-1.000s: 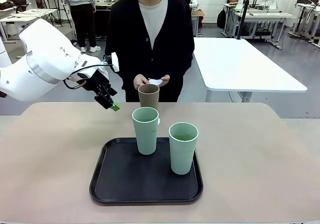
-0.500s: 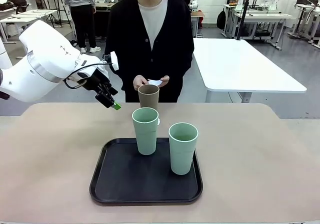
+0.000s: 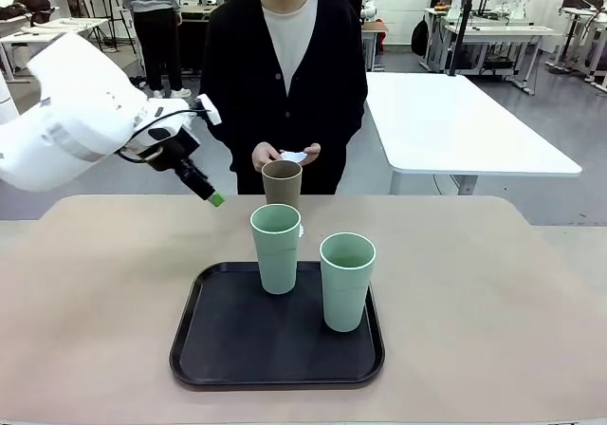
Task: Place coasters on the table and set cups on them.
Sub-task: Take one Reusable plastic cup from the Flat Tray and place it on a coaster set by the human.
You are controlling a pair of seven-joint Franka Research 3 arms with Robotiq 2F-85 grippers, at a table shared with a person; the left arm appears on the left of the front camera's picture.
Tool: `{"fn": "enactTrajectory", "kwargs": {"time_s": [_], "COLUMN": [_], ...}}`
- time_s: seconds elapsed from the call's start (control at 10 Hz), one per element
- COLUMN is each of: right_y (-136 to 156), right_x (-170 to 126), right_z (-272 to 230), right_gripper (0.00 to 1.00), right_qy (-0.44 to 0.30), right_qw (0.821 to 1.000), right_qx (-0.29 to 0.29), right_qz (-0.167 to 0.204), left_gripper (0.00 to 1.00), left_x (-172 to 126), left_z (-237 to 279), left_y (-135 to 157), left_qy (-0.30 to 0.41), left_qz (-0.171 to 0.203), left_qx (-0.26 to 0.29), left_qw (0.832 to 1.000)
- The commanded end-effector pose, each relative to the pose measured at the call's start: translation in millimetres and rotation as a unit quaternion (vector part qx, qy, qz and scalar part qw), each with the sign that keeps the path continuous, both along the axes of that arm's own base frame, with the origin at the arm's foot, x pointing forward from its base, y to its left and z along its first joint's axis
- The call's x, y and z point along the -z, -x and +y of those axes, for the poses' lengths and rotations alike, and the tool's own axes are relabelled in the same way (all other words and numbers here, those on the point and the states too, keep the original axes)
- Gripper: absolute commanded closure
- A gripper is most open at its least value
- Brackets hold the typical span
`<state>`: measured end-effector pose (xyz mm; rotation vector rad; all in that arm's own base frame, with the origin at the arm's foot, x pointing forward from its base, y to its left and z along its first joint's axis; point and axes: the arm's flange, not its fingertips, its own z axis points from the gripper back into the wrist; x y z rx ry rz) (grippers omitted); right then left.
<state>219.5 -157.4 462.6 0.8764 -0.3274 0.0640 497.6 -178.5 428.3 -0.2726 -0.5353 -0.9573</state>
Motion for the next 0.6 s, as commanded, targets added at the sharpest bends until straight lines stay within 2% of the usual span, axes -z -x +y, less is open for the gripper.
{"fn": "enactTrajectory", "kwargs": {"time_s": [0.0,0.2,0.3,0.5], "right_y": [-0.9,-0.9,-0.9,-0.9], "right_x": [0.0,0.0,0.0,0.0], "right_z": [-1.4,-1.4,-1.4,-1.4], "right_gripper": [0.0,0.0,0.0,0.0], "right_qy": [-0.01,-0.01,-0.01,-0.01], "right_qw": [1.0,1.0,1.0,1.0], "right_qx": [-0.005,-0.005,-0.005,-0.005], "right_qz": [-0.01,-0.01,-0.01,-0.01], "left_gripper": [0.0,0.0,0.0,0.0], "left_x": [-53.2,-56.5,-58.5,-60.8], "left_z": [-26.8,-26.1,-29.1,-34.9], "left_y": [45.2,78.0,96.0,117.4], "left_qy": [-0.006,-0.054,-0.066,-0.099], "left_qz": [0.115,0.173,0.193,0.202], "left_qx": [-0.153,-0.183,-0.173,-0.173], "left_qw": [0.982,0.966,0.964,0.959]}}
